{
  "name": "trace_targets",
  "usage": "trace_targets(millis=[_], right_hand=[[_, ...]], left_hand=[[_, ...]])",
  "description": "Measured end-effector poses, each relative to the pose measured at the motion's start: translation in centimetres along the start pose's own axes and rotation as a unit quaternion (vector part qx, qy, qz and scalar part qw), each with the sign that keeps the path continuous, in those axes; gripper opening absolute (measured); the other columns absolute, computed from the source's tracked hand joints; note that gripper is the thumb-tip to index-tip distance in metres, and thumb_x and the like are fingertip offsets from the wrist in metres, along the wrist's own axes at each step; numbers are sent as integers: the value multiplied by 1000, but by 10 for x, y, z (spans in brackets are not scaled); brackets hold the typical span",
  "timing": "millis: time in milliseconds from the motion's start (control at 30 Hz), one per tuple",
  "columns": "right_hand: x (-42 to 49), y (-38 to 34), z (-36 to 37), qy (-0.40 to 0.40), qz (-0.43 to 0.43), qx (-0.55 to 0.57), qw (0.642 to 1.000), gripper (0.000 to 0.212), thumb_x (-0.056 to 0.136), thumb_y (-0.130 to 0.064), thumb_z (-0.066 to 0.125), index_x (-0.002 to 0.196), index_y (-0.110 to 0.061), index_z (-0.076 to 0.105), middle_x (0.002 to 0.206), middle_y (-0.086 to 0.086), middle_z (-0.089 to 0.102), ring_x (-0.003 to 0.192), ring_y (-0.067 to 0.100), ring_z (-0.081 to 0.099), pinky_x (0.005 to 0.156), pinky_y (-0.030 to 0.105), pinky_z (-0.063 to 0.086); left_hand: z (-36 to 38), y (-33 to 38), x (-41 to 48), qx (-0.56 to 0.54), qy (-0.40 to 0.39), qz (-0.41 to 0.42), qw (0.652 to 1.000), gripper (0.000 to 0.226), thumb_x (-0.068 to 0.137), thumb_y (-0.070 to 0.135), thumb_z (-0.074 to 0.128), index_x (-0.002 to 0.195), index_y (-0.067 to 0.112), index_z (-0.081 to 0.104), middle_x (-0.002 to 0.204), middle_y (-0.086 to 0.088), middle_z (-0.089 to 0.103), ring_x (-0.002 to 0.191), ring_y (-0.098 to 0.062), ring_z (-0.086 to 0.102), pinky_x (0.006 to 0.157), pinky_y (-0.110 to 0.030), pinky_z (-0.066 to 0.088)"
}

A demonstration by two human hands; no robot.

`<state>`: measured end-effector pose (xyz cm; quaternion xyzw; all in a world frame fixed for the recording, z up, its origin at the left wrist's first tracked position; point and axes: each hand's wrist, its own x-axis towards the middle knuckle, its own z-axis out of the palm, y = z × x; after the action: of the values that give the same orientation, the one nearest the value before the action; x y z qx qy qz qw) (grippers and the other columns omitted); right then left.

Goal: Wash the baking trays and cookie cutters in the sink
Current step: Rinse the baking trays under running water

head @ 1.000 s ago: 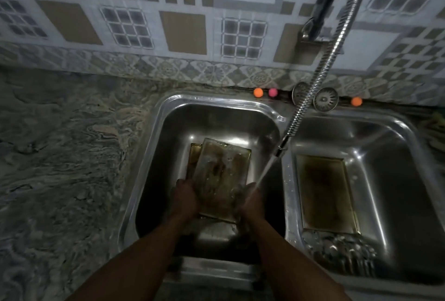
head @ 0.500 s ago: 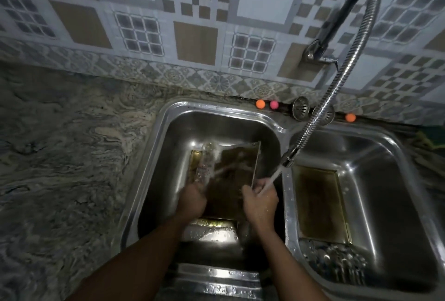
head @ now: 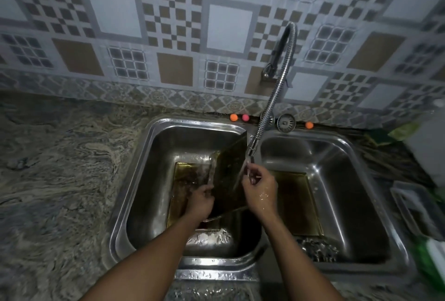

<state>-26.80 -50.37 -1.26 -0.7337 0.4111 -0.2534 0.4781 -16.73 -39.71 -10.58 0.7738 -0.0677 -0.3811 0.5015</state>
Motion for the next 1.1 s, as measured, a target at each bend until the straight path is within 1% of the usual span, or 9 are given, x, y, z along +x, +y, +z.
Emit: trace_targets(millis=[200,333,433,500,600,700,833,967,1100], right_hand=[[8,15,-36,-56,100,-62,991,30,94,-5,55,119,-14,69,113,5,70,104,17,65,92,30,53],[10,15,-40,-127,109,-115,979,27,94,-3,53,110,-15,71,101,0,69,88,13,63,64,15,49],[6,21,-33,-165,46,-244,955,28,90,-6,55,106,-22,72,102,1,70,95,16,65,75,24,54],[-1,16,-24,-184,-52,-351,917,27,92,-11,52,110,-21,69,112,4,65,108,24,62,89,38,53],[-13,10,-4,-253,-166,-380,874,27,97,-14,46,117,-20,63,122,6,60,114,25,57,93,39,51],[-5,14,10,-252,-130,-348,893,25,94,-23,44,107,-18,64,112,9,65,101,26,64,84,38,55],[22,10,27,-218,-65,-325,918,38,98,-38,39,118,-9,56,120,20,60,111,36,59,91,37,50],[45,3,46,-211,-22,-325,922,46,95,-52,34,126,-20,48,136,14,50,126,36,47,105,45,40],[73,-10,58,-214,-112,-340,909,58,95,-44,25,140,-11,43,153,14,35,143,29,29,119,43,16]], left_hand=[[-11,16,-33,-105,-82,-60,989,31,90,14,67,117,30,63,108,0,67,95,-18,67,86,-35,55],[-29,28,-37,-129,-92,-81,984,42,86,2,69,124,21,64,113,-11,70,98,-26,70,85,-42,59],[-33,30,-40,-80,-55,-55,994,56,81,1,75,132,19,59,124,-11,65,105,-23,66,91,-38,57],[-36,35,-47,-65,-24,-34,997,59,81,-1,74,135,17,56,125,-9,65,95,-16,66,75,-25,58],[-37,42,-51,-47,11,1,999,63,83,-2,72,140,14,51,119,-9,64,81,-6,60,57,-14,49],[-31,48,-55,-26,36,40,998,67,83,-2,72,143,11,47,119,-9,63,83,-8,61,57,-10,48],[-30,59,-55,-24,78,76,994,72,81,-6,71,146,7,42,113,-7,65,86,-9,60,53,-2,43],[-23,61,-62,-2,42,103,994,68,82,-1,73,143,11,46,91,21,56,73,10,55,53,-1,41],[-18,73,-57,-24,37,131,990,53,97,11,58,147,15,41,101,22,57,69,18,59,58,-1,42]])
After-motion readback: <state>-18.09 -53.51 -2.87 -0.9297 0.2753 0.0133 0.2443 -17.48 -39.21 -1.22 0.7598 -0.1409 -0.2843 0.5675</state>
